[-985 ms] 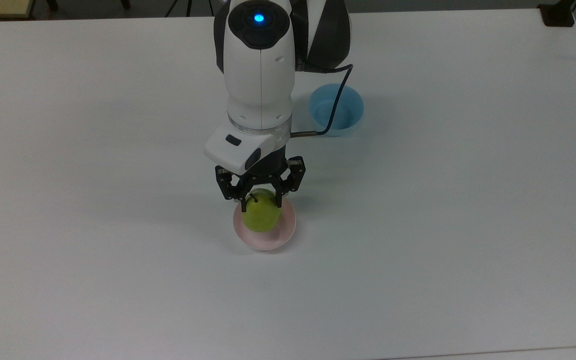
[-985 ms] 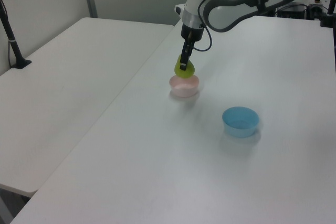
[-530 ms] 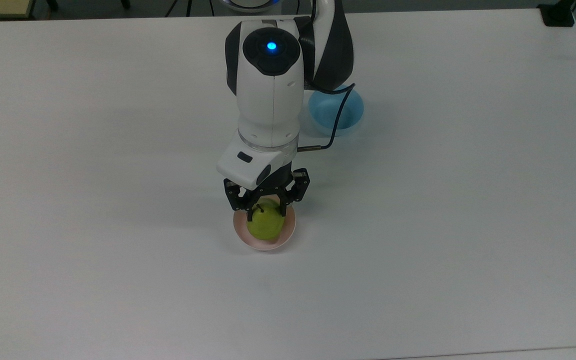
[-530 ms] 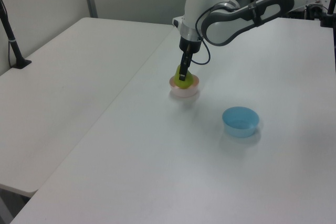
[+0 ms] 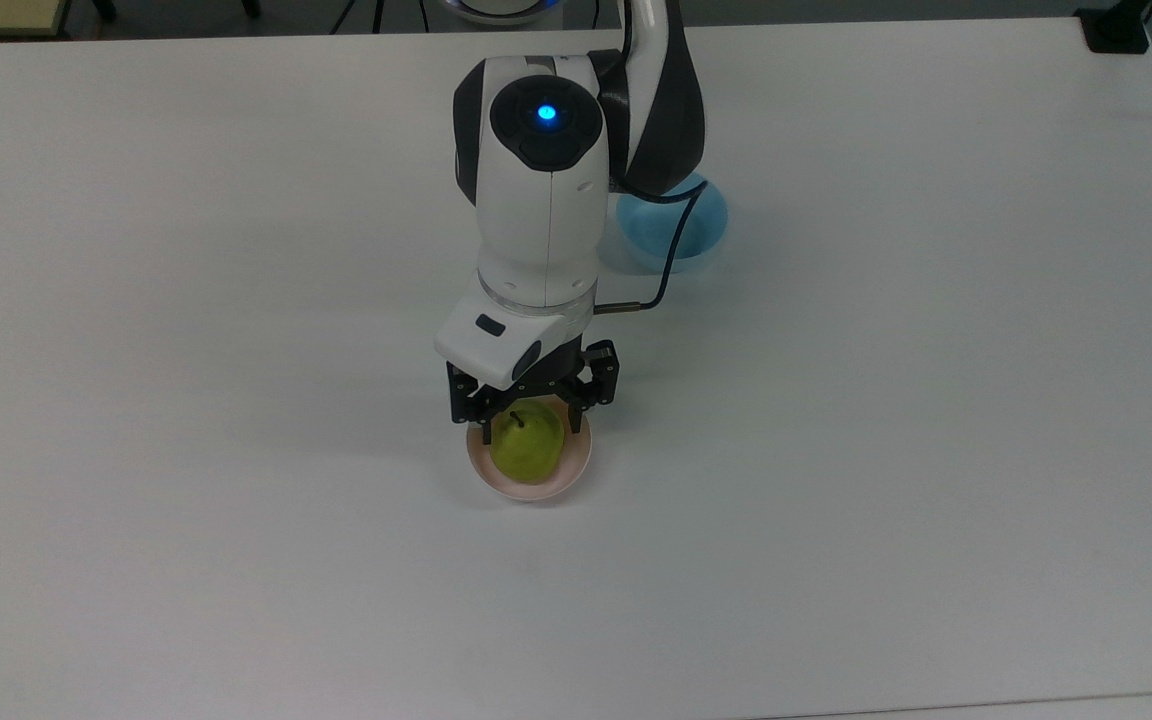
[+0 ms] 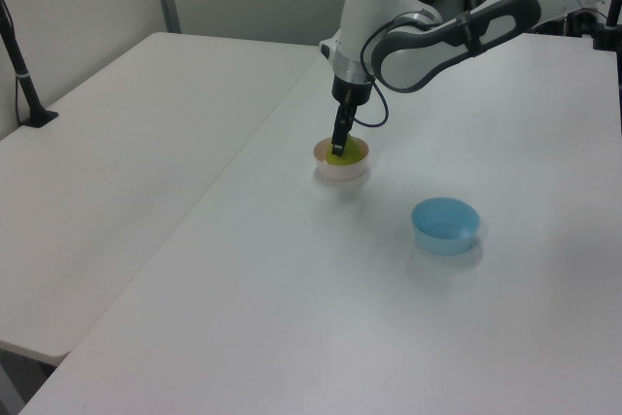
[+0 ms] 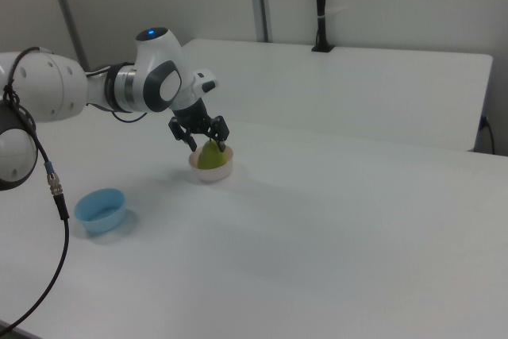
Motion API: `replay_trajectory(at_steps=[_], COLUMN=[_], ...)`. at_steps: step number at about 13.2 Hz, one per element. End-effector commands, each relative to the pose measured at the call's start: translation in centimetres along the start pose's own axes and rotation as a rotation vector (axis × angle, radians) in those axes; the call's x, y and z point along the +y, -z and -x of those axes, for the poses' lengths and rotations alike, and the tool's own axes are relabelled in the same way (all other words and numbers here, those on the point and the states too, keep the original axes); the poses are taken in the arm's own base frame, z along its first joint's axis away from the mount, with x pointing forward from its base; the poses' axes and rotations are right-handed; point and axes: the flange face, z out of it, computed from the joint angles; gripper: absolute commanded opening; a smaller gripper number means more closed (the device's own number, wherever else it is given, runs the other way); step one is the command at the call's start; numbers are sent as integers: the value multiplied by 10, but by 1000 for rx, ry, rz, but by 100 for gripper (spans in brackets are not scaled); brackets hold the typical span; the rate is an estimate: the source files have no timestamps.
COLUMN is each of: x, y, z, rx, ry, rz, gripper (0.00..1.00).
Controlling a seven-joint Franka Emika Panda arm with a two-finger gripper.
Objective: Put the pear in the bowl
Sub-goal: 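Raise the open gripper up away from the pink bowl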
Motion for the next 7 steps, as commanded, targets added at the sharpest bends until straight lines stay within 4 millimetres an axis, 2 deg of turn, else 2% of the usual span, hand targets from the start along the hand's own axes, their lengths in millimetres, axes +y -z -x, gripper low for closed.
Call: replay_trajectory(at_steps=[1, 3, 5, 7], x=[6, 18, 33, 58], y=[32, 68, 118, 191], z=[-2, 1, 9, 34], rx=[44, 18, -2, -47], ry=[-37, -50, -75, -123], rz=[15, 11, 2, -21], gripper=[100, 100, 100, 100])
